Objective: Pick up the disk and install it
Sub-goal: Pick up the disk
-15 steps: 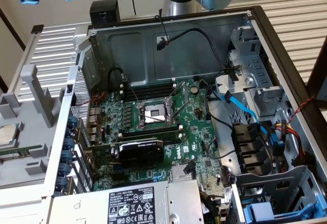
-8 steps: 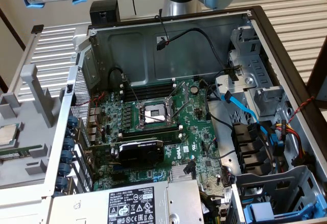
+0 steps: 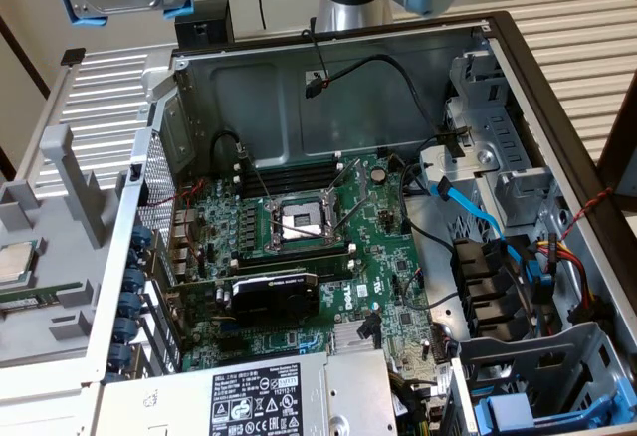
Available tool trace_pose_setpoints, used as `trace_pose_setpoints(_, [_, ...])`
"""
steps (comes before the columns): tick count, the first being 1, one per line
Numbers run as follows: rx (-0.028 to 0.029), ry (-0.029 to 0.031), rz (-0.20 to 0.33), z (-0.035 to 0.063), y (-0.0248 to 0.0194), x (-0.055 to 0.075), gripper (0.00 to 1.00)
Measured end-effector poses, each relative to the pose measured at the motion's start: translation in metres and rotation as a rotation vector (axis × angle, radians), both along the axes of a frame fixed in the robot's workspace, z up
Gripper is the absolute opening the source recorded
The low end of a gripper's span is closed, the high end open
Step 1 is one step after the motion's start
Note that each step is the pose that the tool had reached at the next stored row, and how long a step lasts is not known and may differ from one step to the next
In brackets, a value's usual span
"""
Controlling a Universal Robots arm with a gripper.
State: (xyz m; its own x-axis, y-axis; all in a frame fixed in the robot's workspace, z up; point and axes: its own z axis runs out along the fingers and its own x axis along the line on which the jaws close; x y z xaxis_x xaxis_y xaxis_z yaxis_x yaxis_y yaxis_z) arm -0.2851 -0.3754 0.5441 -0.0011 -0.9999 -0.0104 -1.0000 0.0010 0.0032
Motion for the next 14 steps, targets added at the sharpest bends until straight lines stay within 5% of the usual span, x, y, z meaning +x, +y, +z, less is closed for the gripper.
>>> trace_pose_setpoints(8, [0.0016,0.0047,0.0,-0.0003,-0.0094,0.02,0.37])
trace_pose_setpoints(14, [0.0017,0.0048,-0.007,-0.0012,-0.0115,0.029,0.37])
